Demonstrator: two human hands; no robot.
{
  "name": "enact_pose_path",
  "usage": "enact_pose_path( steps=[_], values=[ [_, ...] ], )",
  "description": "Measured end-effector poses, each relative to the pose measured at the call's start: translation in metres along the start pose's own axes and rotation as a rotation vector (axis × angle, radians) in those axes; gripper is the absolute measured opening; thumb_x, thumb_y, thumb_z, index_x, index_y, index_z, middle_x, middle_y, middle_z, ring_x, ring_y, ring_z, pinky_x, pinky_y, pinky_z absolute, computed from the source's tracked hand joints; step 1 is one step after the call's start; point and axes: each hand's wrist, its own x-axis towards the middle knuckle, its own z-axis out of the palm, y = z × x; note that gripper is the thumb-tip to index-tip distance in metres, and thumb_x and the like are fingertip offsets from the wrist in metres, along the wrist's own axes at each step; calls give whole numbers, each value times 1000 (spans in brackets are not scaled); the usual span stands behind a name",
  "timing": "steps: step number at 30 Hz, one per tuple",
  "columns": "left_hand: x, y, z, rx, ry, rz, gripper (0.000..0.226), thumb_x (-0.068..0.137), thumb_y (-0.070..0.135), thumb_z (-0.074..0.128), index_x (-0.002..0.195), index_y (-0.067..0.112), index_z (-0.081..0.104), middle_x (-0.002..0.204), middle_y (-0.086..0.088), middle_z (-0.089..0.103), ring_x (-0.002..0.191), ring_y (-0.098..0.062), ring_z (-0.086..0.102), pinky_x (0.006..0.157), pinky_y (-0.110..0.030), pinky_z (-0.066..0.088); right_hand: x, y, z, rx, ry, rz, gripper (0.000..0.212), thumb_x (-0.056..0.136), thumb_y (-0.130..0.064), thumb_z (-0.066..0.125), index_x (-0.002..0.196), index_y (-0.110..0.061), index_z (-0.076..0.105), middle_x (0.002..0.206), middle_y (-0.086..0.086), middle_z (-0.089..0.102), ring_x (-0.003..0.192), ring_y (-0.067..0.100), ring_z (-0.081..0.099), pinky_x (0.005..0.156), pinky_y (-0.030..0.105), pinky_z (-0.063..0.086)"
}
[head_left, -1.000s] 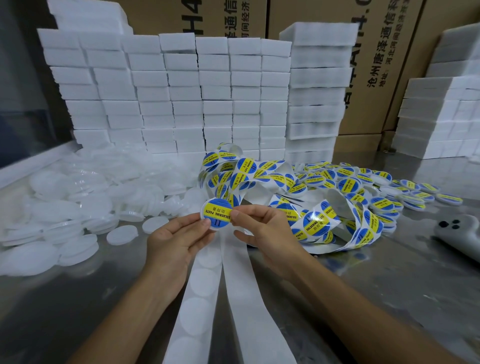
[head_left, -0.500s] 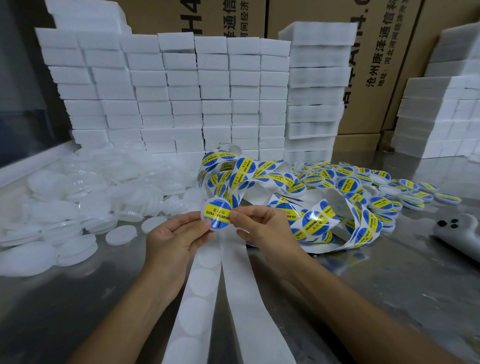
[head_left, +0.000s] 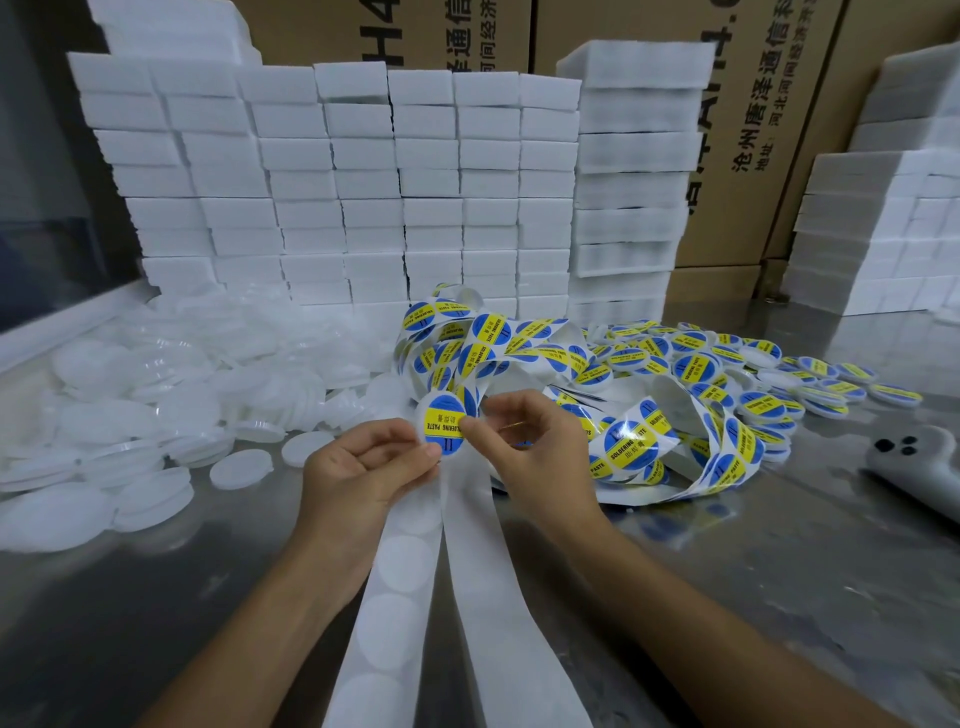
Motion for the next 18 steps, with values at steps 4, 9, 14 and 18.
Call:
enact_pose_path(
  steps=[4, 9, 14, 18],
  values=[
    [-3, -1, 6, -24, -95, 0, 25, 47, 17, 83, 68, 12, 70, 84, -16, 74, 74, -25, 74, 65, -26, 58, -4, -1, 6, 41, -176, 4, 35, 85, -29, 75, 117, -16, 70, 98, 1, 73, 74, 16, 72, 68, 37, 60],
    [-4, -2, 4, -10, -151, -30, 15, 56, 13, 77, 68, 13, 68, 86, -17, 74, 77, -25, 73, 64, -26, 58, -2, -4, 7, 202, -198, 55, 8, 90, -20, 69, 96, -16, 70, 72, -4, 72, 62, 5, 67, 58, 20, 53],
    [-4, -2, 7, 58, -214, -50, 12, 65, 12, 70, 74, 13, 61, 82, -10, 75, 71, -17, 72, 52, -21, 53, 0, -4, 2, 125, -138, 62, 19, 97, -17, 60, 92, -2, 68, 72, 11, 72, 55, 14, 65, 53, 27, 53],
    [-5, -1, 6, 185, -266, 18, 14, 73, 1, 68, 80, 3, 56, 79, -10, 73, 73, -18, 71, 47, -24, 50, -4, -4, 5, 17, -90, 109, 45, 75, -54, 75, 79, -11, 64, 71, 15, 71, 64, 31, 68, 61, 42, 56]
  ],
)
